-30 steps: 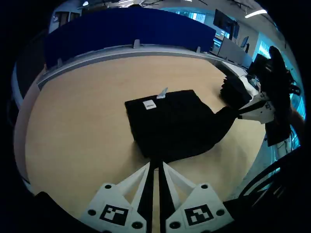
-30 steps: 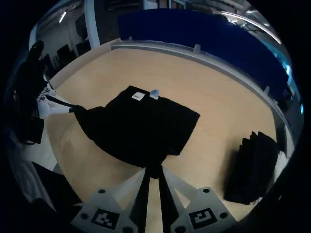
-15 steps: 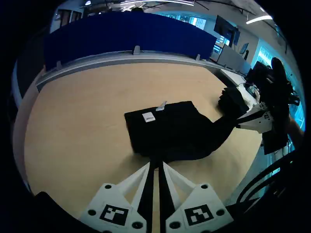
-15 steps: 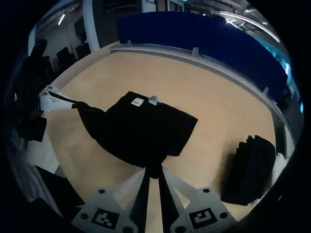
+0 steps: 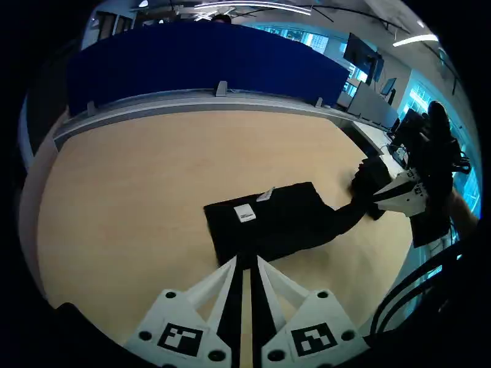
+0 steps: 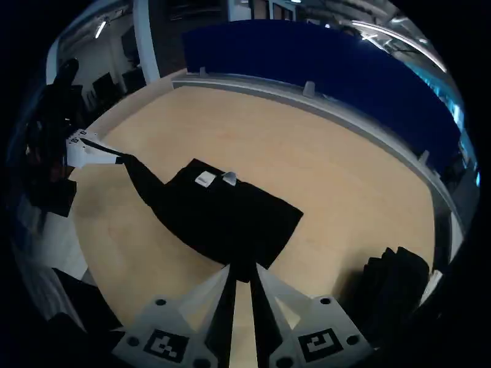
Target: Fold towel
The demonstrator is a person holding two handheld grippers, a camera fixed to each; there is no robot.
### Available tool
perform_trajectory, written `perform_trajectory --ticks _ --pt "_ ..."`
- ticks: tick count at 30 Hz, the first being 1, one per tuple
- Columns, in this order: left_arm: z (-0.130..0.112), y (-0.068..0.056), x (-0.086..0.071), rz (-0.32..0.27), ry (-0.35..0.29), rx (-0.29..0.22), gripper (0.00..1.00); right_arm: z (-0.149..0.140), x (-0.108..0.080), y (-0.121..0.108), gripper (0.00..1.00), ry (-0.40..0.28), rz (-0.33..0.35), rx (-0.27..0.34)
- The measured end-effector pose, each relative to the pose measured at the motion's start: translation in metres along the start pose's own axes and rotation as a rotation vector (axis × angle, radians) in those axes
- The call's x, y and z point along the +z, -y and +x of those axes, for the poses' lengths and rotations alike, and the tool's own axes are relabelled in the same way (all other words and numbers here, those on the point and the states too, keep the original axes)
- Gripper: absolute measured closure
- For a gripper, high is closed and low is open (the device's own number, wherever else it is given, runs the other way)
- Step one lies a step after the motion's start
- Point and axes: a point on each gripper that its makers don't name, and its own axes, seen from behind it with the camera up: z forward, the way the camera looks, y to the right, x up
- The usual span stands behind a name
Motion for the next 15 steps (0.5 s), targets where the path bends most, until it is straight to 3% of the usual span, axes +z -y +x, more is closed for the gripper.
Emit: perform_trajectory --ticks 8,15 --pt "0.008 0.015 0.037 -0.002 0.015 -0.013 0.92 0.005 0.039 -0.023 0.85 0.010 -0.003 0.044" --pt "0.011 0.030 0.078 0.015 0.029 0.010 0.92 0.007 0.079 -0.045 0.83 0.010 -0.040 0.085"
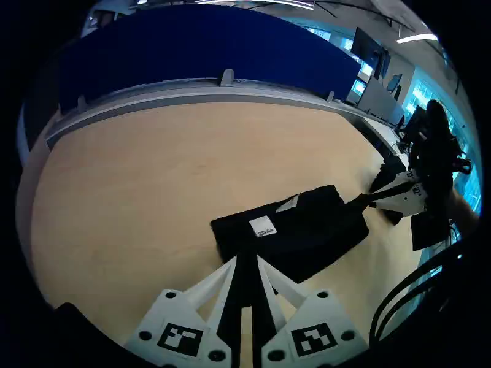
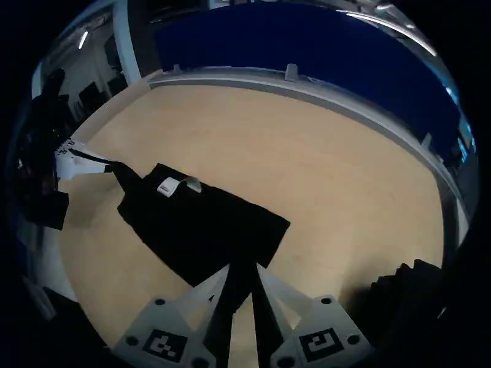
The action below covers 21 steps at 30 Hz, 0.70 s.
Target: Fold towel
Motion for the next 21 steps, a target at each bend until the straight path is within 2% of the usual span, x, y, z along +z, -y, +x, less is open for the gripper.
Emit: perform_trajectory --ticks 7,15,19,21 --pt "-0.007 0.007 0.030 0.009 0.031 0.009 0.92 -0.008 0.031 -0.011 0.82 0.012 -0.035 0.027" --pt "-0.008 0.016 0.042 0.029 0.039 0.004 0.91 -0.009 0.044 -0.019 0.72 -0.004 -0.082 0.037" --pt "-0.007 0.023 0.046 0.046 0.044 0.005 0.88 -0.005 0.047 -0.024 0.61 -0.020 -0.105 0.044" --pt "-0.006 0.026 0.048 0.055 0.044 0.005 0.82 -0.001 0.048 -0.028 0.52 -0.032 -0.120 0.047"
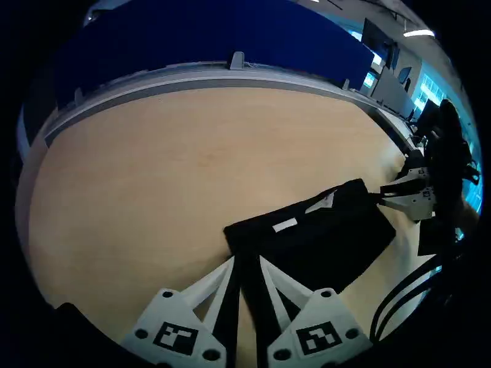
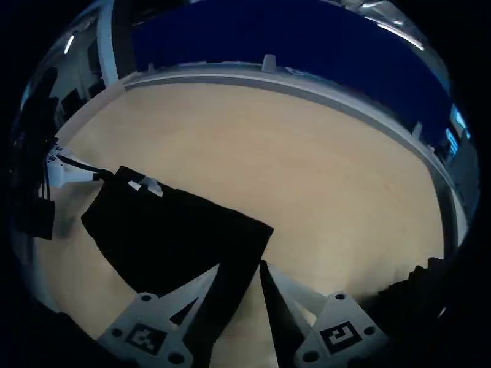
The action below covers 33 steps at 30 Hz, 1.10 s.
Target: Fold towel
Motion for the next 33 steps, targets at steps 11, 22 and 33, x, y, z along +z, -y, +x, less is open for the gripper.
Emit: perform_trajectory --ticks 11,22,33 --pt "0.003 0.004 -0.002 0.007 0.003 0.004 0.22 0.012 -0.003 -0.011 0.14 -0.044 -0.038 0.025" --pt "0.000 -0.001 -0.018 0.018 -0.007 0.012 0.11 0.011 -0.016 -0.007 0.02 -0.058 -0.028 0.037" --pt "-0.045 -0.013 -0.063 0.040 0.012 -0.054 0.11 -0.021 -0.045 0.008 0.02 -0.045 -0.020 0.056"
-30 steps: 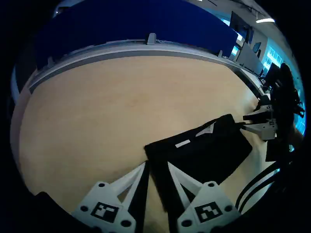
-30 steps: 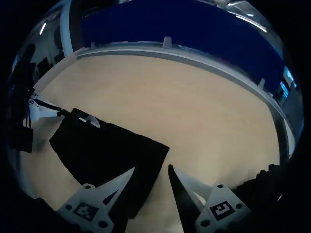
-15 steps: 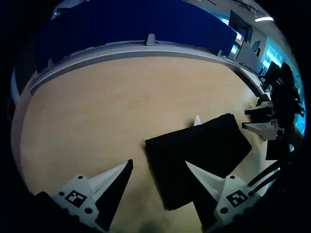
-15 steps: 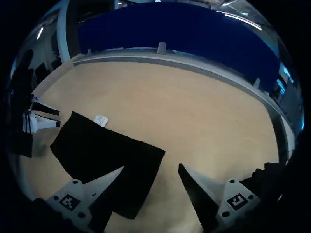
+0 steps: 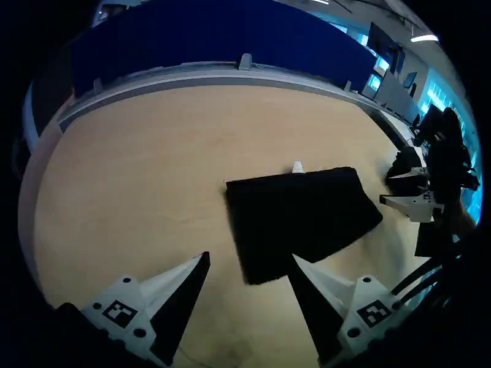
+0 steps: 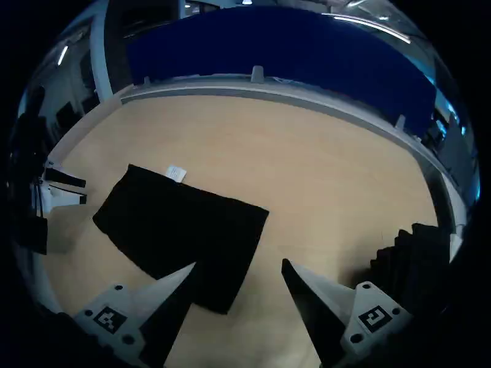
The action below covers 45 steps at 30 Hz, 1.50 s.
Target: Fold towel
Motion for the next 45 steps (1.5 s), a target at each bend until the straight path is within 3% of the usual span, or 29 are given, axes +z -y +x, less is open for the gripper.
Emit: perform_trajectory --ticks 5,11,20,27,31,45 --pt "-0.024 -0.002 -0.015 0.016 0.011 -0.033 0.11 -0.016 -0.013 0.004 0.02 0.007 0.000 -0.002" --pt "-0.035 -0.003 -0.027 0.024 0.007 -0.066 0.11 -0.026 -0.019 0.007 0.02 0.017 0.009 -0.018" --pt "-0.048 -0.002 -0.052 0.054 -0.007 -0.083 0.11 -0.043 -0.012 0.017 0.02 0.043 0.057 -0.087" --pt "-0.064 -0.003 -0.070 0.065 -0.011 -0.117 0.11 -0.056 -0.005 0.024 0.10 0.074 0.090 -0.147" --pt "-0.070 -0.002 -0.076 0.069 -0.012 -0.125 0.10 -0.059 -0.003 0.027 0.19 0.087 0.106 -0.157" --pt "-0.079 0.004 -0.086 0.071 -0.011 -0.140 0.10 -0.068 0.000 0.030 0.78 0.131 0.140 -0.166"
